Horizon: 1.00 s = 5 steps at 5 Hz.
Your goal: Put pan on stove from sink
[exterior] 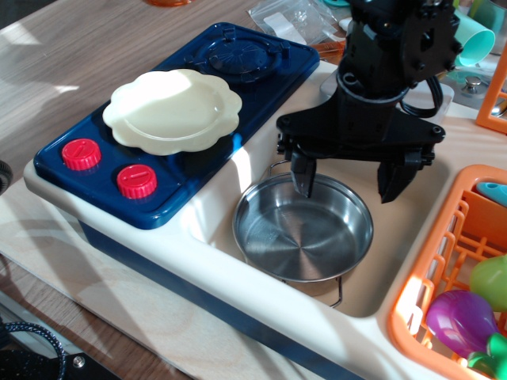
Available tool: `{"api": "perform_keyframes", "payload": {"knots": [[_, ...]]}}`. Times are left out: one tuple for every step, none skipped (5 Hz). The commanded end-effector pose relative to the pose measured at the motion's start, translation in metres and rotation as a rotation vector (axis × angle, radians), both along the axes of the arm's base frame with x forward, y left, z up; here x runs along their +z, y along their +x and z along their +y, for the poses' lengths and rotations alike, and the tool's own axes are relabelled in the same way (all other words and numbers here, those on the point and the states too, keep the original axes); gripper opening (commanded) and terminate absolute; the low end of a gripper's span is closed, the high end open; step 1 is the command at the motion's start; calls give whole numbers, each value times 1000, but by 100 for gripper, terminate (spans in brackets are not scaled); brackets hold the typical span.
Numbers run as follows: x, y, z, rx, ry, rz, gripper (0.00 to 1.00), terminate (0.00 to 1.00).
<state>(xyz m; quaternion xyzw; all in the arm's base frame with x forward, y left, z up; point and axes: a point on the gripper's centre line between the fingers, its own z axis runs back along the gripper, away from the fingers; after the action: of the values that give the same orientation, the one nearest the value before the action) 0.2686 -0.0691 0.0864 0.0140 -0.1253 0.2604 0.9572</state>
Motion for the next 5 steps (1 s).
{"api": "perform_keyframes", "payload": {"knots": [[-10, 8, -5, -10, -39, -31, 100, 0], [-21, 9, -6, -19, -68, -27, 100, 0], [-33, 4, -7, -12, -80, -28, 100, 0], [-35, 1, -7, -2, -69, -19, 0, 0], [-29, 1, -3, -8, -54, -14, 0, 0]]}}
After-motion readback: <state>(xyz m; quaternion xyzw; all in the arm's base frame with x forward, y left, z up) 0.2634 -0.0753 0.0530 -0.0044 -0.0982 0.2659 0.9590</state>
